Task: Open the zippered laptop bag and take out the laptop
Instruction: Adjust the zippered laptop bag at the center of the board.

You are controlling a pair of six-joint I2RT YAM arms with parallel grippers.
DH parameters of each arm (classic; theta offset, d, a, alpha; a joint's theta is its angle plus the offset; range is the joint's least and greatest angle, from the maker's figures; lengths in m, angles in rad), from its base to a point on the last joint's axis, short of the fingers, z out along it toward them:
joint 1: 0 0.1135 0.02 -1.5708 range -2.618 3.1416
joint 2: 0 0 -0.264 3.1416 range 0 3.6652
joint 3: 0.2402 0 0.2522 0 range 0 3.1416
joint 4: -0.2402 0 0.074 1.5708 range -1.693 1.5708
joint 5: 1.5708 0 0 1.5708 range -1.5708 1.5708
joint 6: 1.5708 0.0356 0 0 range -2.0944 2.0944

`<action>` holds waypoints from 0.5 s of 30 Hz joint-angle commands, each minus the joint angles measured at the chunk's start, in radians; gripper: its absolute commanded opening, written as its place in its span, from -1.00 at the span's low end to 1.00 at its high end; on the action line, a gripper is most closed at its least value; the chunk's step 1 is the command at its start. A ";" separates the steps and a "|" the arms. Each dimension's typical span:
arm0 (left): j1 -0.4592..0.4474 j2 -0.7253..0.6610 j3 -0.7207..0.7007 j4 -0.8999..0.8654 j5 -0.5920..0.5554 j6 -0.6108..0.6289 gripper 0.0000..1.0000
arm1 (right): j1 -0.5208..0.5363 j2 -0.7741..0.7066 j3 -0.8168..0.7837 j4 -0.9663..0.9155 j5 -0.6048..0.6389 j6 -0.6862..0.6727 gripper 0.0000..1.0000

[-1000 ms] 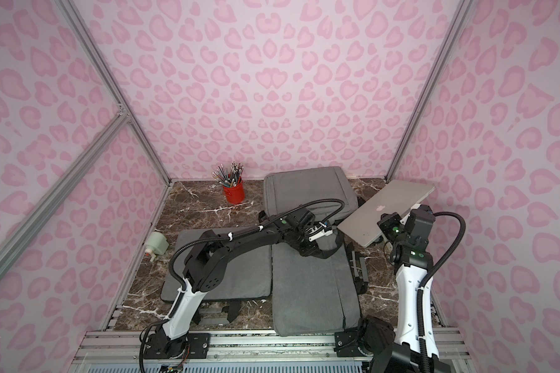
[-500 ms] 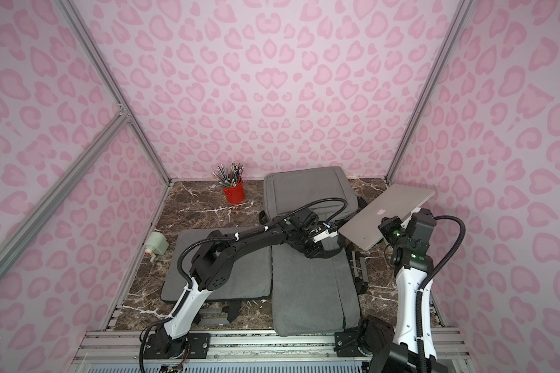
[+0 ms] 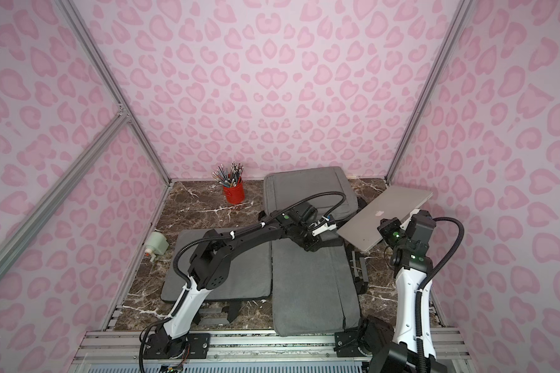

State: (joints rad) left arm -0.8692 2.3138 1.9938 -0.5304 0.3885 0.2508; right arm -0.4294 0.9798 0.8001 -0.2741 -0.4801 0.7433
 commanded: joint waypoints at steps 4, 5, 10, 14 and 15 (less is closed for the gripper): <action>0.085 0.009 0.153 -0.040 -0.115 -0.056 -0.96 | 0.000 -0.028 0.005 0.213 -0.079 0.046 -1.00; 0.101 0.020 0.186 -0.054 -0.121 -0.063 -0.96 | 0.000 -0.035 0.008 0.226 -0.087 0.056 -1.00; 0.169 0.064 0.322 -0.068 -0.211 -0.142 -0.96 | 0.001 -0.038 0.012 0.268 -0.135 0.112 -1.00; 0.210 0.134 0.451 -0.098 -0.313 -0.208 -0.96 | 0.005 -0.038 -0.004 0.303 -0.175 0.152 -1.00; 0.217 0.157 0.490 -0.115 -0.341 -0.227 -0.96 | 0.009 -0.037 -0.006 0.300 -0.176 0.150 -1.00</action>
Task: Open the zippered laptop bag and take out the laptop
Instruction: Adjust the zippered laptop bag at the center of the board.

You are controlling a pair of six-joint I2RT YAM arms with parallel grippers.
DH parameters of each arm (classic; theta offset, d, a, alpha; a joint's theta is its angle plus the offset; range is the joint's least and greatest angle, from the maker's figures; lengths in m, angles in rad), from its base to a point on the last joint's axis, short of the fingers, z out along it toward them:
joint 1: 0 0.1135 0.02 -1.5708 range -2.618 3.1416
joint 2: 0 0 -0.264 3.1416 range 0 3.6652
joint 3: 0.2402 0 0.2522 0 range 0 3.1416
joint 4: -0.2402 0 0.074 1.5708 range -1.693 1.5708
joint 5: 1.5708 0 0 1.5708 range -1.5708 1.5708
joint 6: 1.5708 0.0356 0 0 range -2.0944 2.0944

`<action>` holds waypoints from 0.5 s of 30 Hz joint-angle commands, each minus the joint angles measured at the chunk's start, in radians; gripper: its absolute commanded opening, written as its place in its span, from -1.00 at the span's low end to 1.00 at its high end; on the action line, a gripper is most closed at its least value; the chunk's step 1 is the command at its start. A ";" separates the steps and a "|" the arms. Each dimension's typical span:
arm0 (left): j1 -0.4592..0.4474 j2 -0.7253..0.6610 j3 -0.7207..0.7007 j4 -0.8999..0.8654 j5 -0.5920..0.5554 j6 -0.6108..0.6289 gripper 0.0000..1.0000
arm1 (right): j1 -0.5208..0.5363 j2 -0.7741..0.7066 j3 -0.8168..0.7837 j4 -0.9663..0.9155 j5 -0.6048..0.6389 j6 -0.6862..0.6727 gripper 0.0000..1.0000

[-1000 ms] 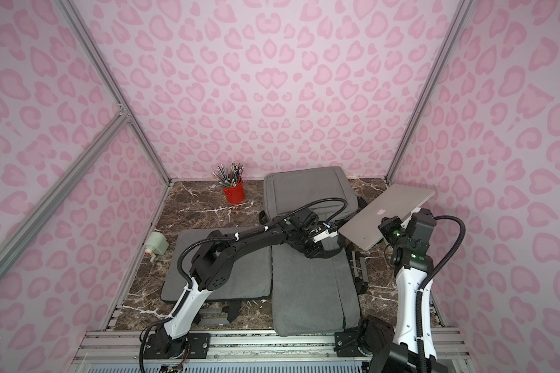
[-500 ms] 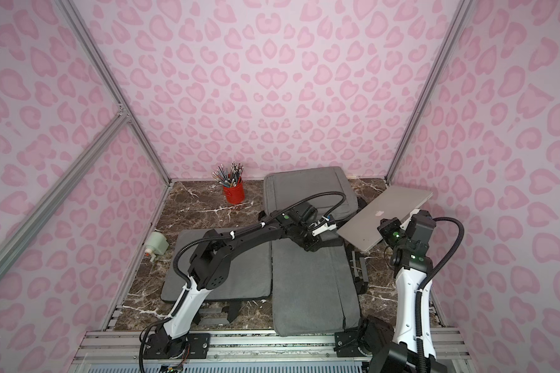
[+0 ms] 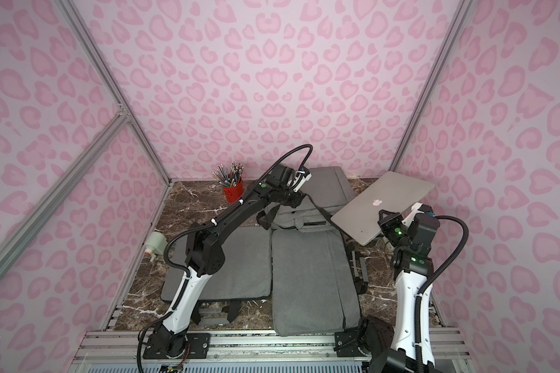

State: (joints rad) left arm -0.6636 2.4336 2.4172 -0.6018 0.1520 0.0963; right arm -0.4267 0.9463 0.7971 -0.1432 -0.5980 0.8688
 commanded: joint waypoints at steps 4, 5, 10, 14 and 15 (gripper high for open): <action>0.022 0.083 0.098 -0.026 -0.179 -0.132 -0.93 | 0.024 -0.001 -0.017 0.168 -0.062 0.021 -1.00; 0.022 0.094 0.100 -0.024 -0.186 -0.139 -0.93 | 0.030 -0.001 -0.024 0.169 -0.059 0.019 -1.00; 0.023 0.151 0.108 -0.072 -0.256 -0.152 -0.68 | 0.042 0.006 -0.047 0.167 -0.054 0.006 -1.00; 0.024 0.147 0.100 -0.110 -0.242 -0.136 -0.40 | 0.045 0.008 -0.047 0.161 -0.054 -0.008 -1.00; 0.024 0.137 0.098 -0.121 -0.229 -0.132 -0.32 | 0.045 0.009 -0.050 0.165 -0.058 -0.008 -1.00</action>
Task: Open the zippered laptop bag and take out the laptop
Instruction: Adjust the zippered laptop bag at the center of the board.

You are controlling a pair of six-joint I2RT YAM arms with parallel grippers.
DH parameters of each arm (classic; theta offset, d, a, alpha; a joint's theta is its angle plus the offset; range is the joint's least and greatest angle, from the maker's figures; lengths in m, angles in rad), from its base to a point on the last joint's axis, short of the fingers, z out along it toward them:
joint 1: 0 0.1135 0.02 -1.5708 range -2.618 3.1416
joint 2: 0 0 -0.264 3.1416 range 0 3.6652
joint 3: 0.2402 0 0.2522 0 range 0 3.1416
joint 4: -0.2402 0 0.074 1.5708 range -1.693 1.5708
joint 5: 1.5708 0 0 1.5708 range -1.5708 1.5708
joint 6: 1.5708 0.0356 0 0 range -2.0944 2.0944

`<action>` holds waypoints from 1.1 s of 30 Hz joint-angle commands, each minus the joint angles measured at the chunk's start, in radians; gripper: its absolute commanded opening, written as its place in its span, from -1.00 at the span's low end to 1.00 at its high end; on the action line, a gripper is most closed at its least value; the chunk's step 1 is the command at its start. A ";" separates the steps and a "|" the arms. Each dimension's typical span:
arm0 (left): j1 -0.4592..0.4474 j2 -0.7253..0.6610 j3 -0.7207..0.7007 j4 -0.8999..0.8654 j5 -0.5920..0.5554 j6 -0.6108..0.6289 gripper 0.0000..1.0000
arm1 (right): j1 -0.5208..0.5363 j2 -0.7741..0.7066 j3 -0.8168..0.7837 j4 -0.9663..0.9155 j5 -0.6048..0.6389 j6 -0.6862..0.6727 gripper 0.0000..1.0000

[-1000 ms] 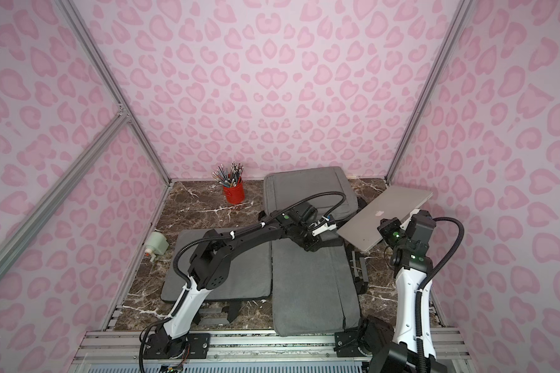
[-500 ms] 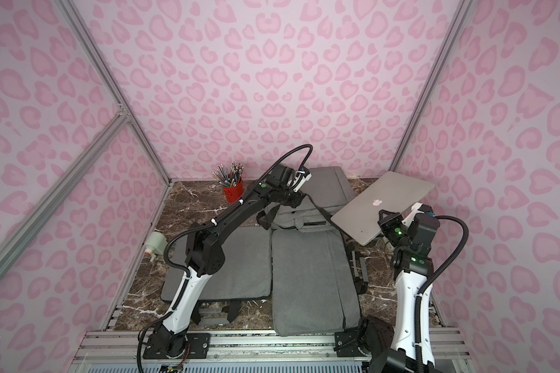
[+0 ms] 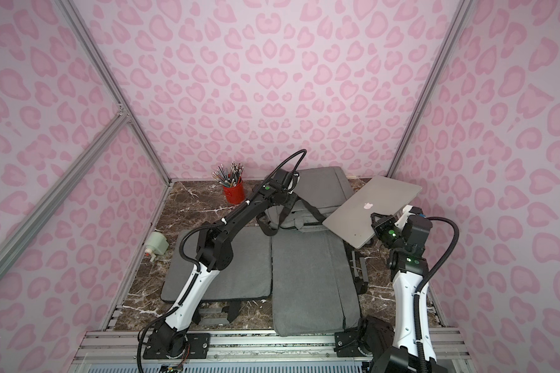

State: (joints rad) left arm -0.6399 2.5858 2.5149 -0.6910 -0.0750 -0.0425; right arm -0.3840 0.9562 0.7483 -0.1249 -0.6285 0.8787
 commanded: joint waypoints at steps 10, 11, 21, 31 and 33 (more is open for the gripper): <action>-0.006 -0.304 -0.271 -0.071 0.143 -0.043 0.24 | 0.019 0.012 0.027 0.040 -0.004 -0.127 -1.00; -0.011 -0.332 -0.315 -0.072 0.159 -0.059 0.27 | 0.019 0.010 0.021 0.040 -0.003 -0.129 -1.00; -0.049 -0.717 -0.928 0.017 0.272 -0.384 0.34 | 0.041 0.032 0.002 0.050 -0.008 -0.155 -1.00; -0.124 -0.841 -1.256 0.164 0.392 -0.577 0.34 | 0.069 0.050 -0.030 0.093 -0.011 -0.139 -1.00; -0.129 -0.833 -1.287 0.179 0.391 -0.595 0.35 | 0.069 0.048 -0.031 0.088 -0.010 -0.143 -1.00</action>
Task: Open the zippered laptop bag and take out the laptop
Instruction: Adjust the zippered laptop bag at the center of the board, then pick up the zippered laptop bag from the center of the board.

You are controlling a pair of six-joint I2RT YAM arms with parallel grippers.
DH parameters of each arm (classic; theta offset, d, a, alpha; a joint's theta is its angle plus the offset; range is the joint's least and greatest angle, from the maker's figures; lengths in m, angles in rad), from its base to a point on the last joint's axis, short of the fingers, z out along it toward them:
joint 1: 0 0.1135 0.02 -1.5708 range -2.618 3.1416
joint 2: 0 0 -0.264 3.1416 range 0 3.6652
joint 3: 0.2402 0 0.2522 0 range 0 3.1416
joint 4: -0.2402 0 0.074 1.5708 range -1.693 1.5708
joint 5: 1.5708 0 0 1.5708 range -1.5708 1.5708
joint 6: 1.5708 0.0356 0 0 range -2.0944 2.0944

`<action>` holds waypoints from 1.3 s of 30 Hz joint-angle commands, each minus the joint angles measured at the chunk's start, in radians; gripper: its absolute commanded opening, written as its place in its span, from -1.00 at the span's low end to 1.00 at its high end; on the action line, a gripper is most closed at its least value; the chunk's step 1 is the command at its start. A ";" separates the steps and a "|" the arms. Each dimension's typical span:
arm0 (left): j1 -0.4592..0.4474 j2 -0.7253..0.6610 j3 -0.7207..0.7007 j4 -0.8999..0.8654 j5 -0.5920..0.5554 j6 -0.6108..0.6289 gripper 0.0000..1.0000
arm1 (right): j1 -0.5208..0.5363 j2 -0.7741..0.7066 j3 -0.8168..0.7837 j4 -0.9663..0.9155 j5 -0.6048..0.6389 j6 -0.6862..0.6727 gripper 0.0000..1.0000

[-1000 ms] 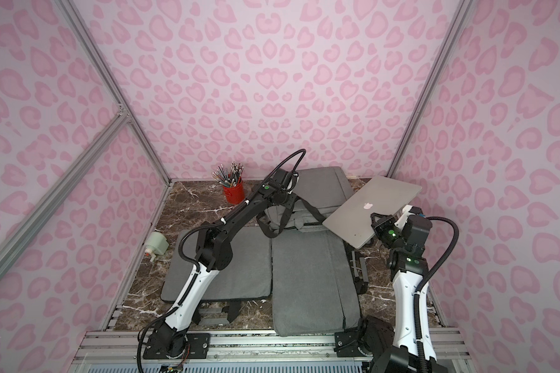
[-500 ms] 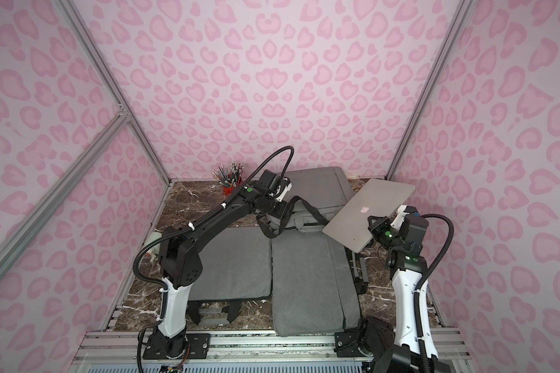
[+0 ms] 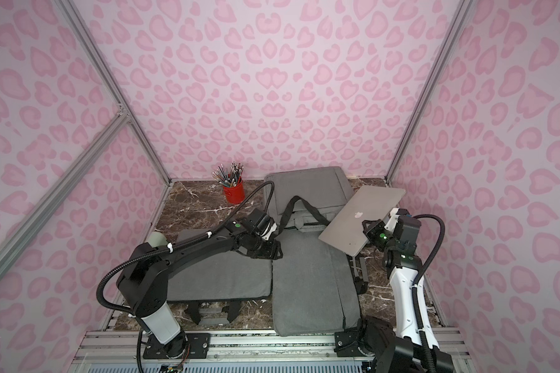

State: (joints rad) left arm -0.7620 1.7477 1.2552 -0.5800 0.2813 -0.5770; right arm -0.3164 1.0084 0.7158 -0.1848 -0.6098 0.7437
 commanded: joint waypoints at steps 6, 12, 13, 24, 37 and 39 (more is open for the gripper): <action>-0.015 0.049 -0.075 0.124 0.043 -0.070 0.35 | 0.001 -0.006 -0.001 0.139 -0.030 -0.013 -1.00; -0.023 0.099 -0.083 0.184 0.058 -0.073 0.34 | 0.003 -0.007 -0.011 0.140 -0.031 -0.011 -1.00; -0.023 0.109 -0.090 0.191 0.056 -0.073 0.34 | 0.004 -0.008 -0.012 0.140 -0.031 -0.010 -1.00; -0.034 0.151 -0.105 0.282 0.095 -0.085 0.06 | 0.005 -0.003 -0.021 0.149 -0.060 -0.007 -1.00; -0.034 0.010 0.012 0.053 0.105 0.007 -0.90 | 0.000 -0.007 -0.010 0.154 -0.068 -0.006 -1.00; -0.028 -0.020 0.033 -0.022 0.092 0.037 -0.92 | 0.001 -0.004 -0.002 0.159 -0.070 -0.002 -1.00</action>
State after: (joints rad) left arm -0.7940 1.7649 1.2587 -0.5014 0.3729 -0.6067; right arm -0.3161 1.0077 0.6975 -0.1837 -0.6361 0.7422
